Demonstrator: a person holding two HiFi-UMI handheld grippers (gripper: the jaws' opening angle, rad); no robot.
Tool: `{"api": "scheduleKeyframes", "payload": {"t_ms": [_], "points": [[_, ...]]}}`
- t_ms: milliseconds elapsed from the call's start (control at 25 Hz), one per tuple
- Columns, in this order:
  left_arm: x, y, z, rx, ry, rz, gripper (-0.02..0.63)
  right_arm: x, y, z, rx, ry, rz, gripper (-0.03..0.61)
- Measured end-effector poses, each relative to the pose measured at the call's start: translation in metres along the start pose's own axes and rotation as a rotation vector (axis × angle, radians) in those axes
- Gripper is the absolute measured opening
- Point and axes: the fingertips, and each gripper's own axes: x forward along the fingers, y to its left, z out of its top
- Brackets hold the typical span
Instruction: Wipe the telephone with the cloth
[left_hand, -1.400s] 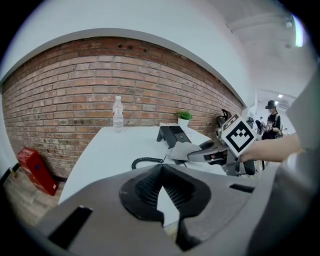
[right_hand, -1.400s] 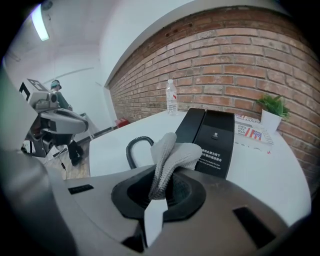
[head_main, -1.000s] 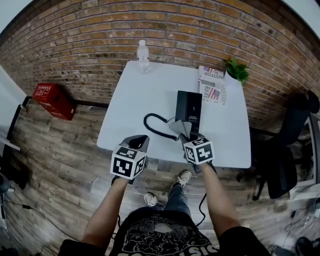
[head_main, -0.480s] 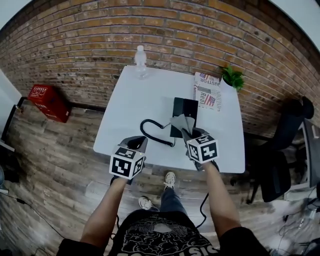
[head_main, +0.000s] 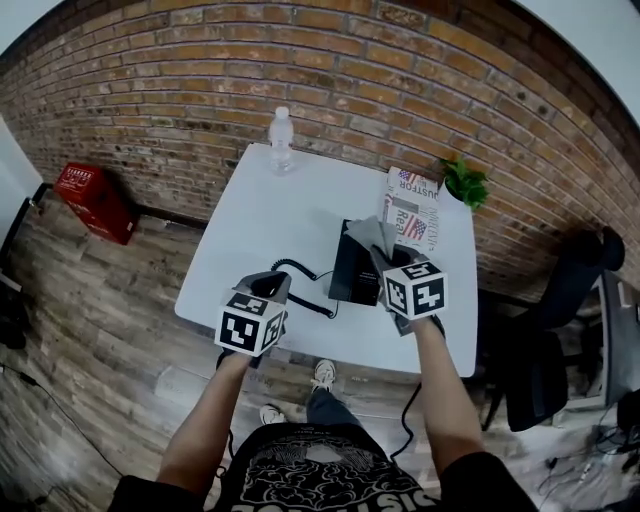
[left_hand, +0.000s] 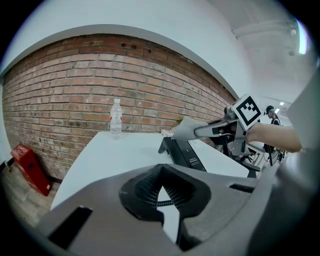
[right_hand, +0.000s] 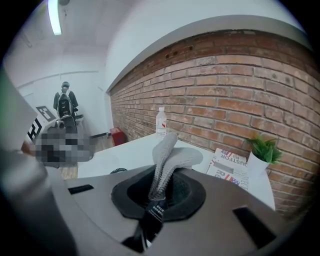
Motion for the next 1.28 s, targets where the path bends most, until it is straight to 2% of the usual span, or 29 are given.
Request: {"api": "scheduleKeyframes", "payload": {"t_ms": [240,560,920,1280], "points": [[0.023,0.006,0.016,-0.029,-0.012,0.029,0.005,0.020,-0.034,0.017,-0.030,0.014,0.006,0.011],[0.048,0.021,0.026,-0.075,-0.017,0.072,0.005,0.060,-0.062,0.018,-0.093,0.093,0.035,0.011],[0.057,0.040,0.026,-0.130,-0.024,0.125,0.005,0.093,-0.056,0.004,-0.094,0.197,0.150,0.011],[0.055,0.048,0.022,-0.150,-0.026,0.151,0.005,0.104,-0.047,0.007,-0.095,0.229,0.216,0.011]]}}
